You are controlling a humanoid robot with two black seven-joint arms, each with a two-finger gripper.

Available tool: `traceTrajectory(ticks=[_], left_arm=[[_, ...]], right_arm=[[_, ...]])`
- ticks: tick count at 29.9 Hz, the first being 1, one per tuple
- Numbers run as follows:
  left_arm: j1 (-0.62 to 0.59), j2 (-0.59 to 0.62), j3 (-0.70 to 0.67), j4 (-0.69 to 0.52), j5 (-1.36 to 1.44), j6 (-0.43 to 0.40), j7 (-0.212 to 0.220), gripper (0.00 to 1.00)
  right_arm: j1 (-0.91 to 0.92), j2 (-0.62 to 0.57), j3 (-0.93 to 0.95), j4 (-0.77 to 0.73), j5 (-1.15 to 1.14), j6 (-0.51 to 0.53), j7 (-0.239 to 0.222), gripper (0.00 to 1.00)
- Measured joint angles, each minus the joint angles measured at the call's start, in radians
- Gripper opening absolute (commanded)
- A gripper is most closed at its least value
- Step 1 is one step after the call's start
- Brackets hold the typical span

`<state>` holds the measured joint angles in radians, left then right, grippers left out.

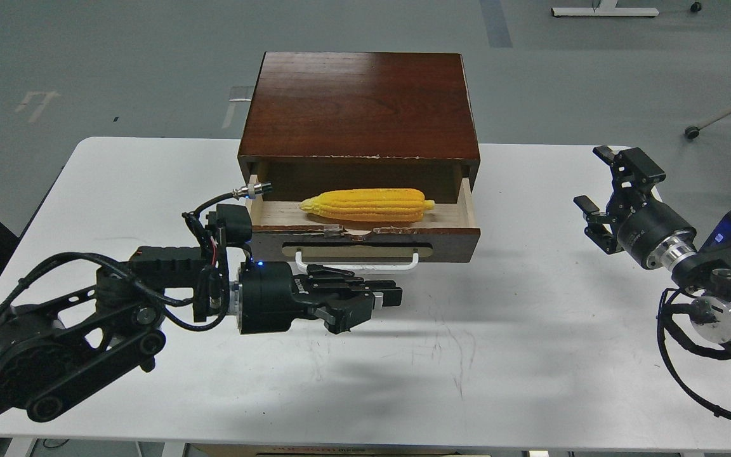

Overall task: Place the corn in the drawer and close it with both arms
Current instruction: 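Bring the left gripper to the front of the open drawer, then push the drawer front away from the robot with the left gripper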

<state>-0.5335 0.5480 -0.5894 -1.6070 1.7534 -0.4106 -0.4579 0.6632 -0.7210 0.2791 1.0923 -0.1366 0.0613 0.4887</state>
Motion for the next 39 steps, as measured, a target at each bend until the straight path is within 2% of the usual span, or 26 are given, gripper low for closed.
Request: traceTrajectory(ticks=[13, 39], left_arm=[[0.083, 0.000, -0.013, 0.085, -0.163, 0.007, 0.070, 0.00], [0.081, 0.003, -0.018, 0.164, -0.220, 0.006, 0.076, 0.00]], right_arm=[[-0.005, 0.000, 0.000, 0.003, 0.000, -0.001, 0.000, 0.98], [-0.019, 0.000, 0.000, 0.006, 0.000, -0.001, 0.000, 0.98]])
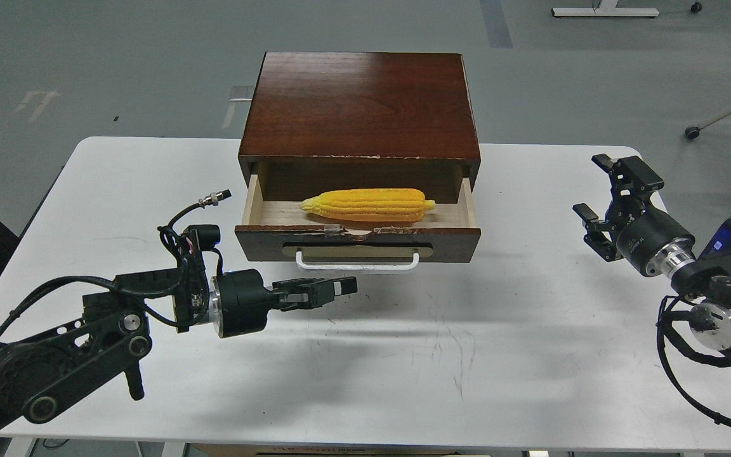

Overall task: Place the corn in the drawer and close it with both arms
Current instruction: 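Push the drawer front away from the robot with the left gripper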

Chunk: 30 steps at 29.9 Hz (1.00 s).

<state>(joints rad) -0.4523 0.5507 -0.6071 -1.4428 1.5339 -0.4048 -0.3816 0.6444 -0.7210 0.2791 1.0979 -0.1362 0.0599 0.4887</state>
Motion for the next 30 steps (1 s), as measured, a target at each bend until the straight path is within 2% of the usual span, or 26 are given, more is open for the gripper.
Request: traceTrajectory(ticks=[30], left_arm=[[-0.037, -0.020, -0.021, 0.085, -0.001, 0.029, 0.003, 0.00]], right_arm=[[-0.022, 0.000, 0.001, 0.004, 0.001, 0.000, 0.000, 0.98]])
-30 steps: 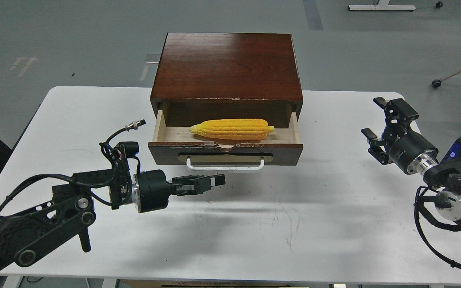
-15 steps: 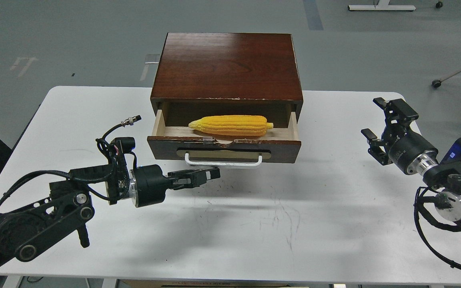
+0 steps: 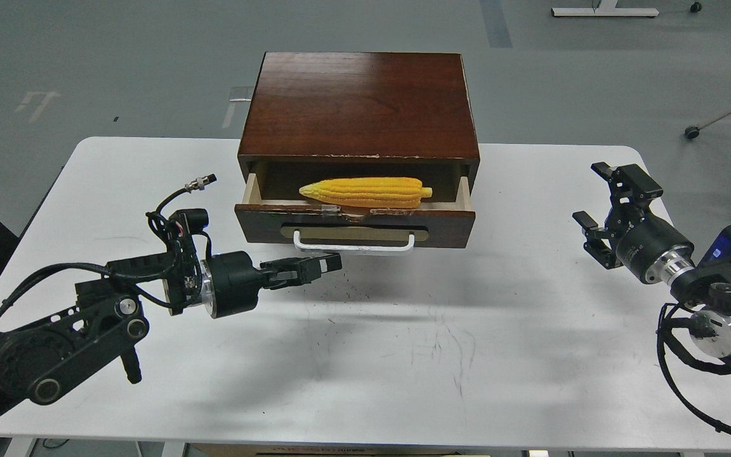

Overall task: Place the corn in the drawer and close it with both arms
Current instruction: 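Push the drawer front away from the robot with the left gripper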

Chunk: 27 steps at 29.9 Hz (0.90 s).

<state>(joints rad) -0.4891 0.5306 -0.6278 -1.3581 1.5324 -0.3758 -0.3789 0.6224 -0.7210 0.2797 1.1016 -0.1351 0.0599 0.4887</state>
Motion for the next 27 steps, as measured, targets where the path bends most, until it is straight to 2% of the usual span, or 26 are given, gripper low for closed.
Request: traceTrajectory(ticks=[27], left_arm=[[-0.089, -0.058, 0.002, 0.156, -0.034, -0.015, -0.004, 0.00]], right_arm=[[-0.017, -0.002, 0.001, 0.004, 0.000, 0.000, 0.000, 0.98]])
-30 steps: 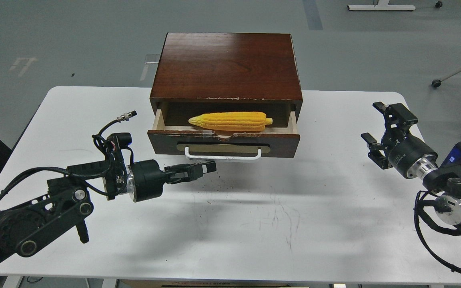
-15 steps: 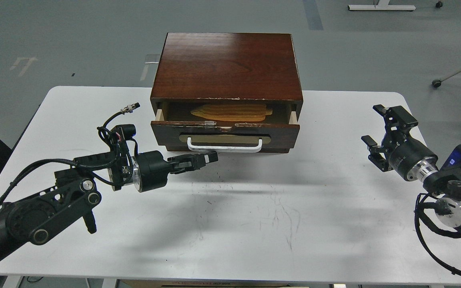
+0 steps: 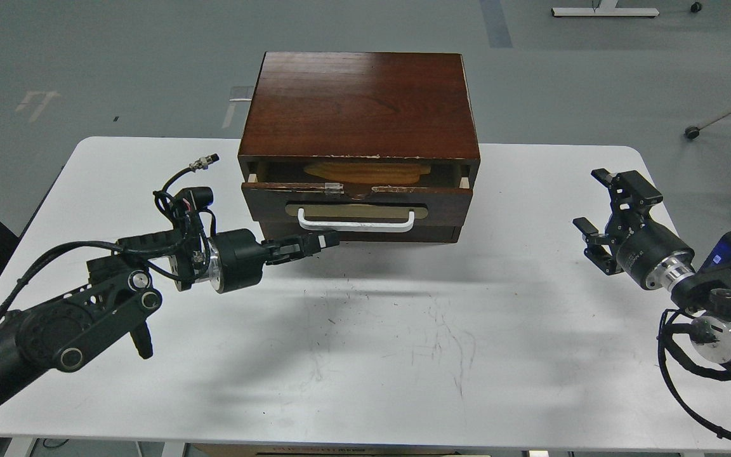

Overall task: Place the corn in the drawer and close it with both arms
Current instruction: 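Push the drawer front away from the robot with the left gripper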

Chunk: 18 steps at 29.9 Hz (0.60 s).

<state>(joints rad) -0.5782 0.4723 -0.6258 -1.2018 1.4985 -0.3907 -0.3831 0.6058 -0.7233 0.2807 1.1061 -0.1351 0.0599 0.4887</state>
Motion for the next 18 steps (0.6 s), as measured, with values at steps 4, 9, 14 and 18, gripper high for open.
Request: traceTrajectory(ticks=[4, 9, 14, 18], left_arm=[[-0.015, -0.008, 0.004, 0.030, -0.027, -0.004, 0.000, 0.00], [-0.038, -0.022, 0.006, 0.064, -0.033, -0.010, 0.000, 0.00], [-0.056, -0.034, 0.009, 0.093, -0.043, -0.017, 0.000, 0.00], [-0.069, -0.041, 0.015, 0.119, -0.058, -0.018, -0.001, 0.00]], right_arm=[[-0.004, 0.001, 0.000, 0.000, 0.000, 0.000, 0.000, 0.98], [-0.004, 0.001, 0.000, 0.000, 0.000, 0.000, 0.000, 0.98], [-0.005, 0.001, 0.000, 0.000, 0.000, 0.000, 0.000, 0.98], [-0.007, 0.001, 0.000, 0.000, 0.000, 0.000, 0.000, 0.98]])
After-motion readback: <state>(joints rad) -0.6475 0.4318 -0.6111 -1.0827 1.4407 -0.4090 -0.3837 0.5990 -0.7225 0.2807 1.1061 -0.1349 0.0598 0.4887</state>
